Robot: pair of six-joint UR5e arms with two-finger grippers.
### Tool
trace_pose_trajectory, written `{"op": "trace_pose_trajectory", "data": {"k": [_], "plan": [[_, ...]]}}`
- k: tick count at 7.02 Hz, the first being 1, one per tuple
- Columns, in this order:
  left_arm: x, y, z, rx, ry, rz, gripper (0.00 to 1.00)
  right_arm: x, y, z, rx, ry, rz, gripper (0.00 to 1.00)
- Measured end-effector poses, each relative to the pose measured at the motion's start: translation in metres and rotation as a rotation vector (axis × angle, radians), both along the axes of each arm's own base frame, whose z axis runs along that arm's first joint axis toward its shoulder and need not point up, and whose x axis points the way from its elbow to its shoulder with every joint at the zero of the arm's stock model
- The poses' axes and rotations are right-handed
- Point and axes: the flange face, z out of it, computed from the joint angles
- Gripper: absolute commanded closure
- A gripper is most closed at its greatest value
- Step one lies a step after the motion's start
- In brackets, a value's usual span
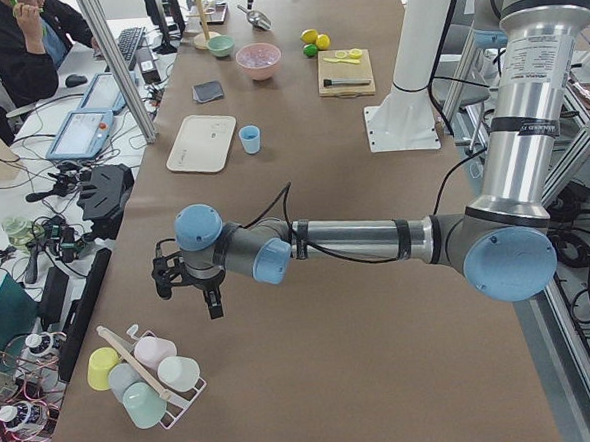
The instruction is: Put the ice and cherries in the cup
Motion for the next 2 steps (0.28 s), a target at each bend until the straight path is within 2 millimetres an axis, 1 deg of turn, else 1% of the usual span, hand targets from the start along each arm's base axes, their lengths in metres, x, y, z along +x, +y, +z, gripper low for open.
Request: {"op": "trace_pose_trajectory", "data": {"k": [2], "plan": [[-0.0027, -0.0017, 0.0086, 0.032, -0.014, 0.041, 0.02, 0.0001, 0.0006, -0.0073, 0.014, -0.003, 0.0, 0.0]]}}
